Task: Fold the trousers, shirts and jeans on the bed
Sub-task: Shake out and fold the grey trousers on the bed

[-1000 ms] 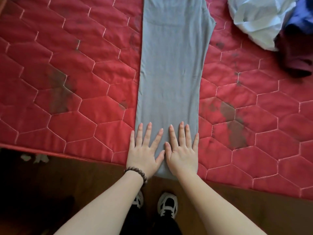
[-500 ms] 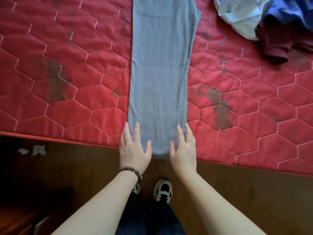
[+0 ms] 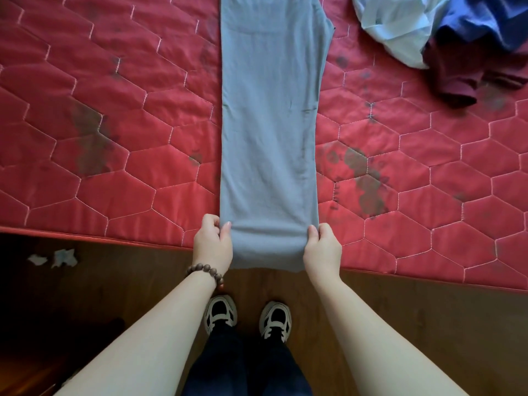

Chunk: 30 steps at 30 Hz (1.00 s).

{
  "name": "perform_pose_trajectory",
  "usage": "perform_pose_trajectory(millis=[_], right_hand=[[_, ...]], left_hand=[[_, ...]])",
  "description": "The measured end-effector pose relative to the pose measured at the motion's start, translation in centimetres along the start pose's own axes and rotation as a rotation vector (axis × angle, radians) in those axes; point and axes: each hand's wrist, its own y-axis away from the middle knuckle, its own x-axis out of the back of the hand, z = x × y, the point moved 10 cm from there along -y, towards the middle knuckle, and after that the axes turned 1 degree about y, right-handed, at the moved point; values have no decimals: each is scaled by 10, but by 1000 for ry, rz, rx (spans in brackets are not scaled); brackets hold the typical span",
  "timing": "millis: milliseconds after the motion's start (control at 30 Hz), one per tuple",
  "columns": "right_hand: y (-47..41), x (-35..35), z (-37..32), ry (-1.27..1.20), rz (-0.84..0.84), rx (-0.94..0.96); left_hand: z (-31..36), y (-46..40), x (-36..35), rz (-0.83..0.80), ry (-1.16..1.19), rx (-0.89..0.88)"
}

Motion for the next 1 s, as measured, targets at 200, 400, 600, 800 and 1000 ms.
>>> perform_pose_trajectory(millis=[200,400,600,800,1000], right_hand=[[1,1,15,16,45,-104],[-9,4,4,204,-8,11],[-27,-5,-9,0,-139,44],[-36,2,-6,86,-114,-21],[-60,2,-28,-81,-228,-68]], left_hand=[[-10,-3,-14,-121,-85,84],[4,-1,3,19,-198,0],[20,-21,-6,-69,-26,12],[17,-27,6,33,-193,101],[45,-52,1,-38,-33,59]])
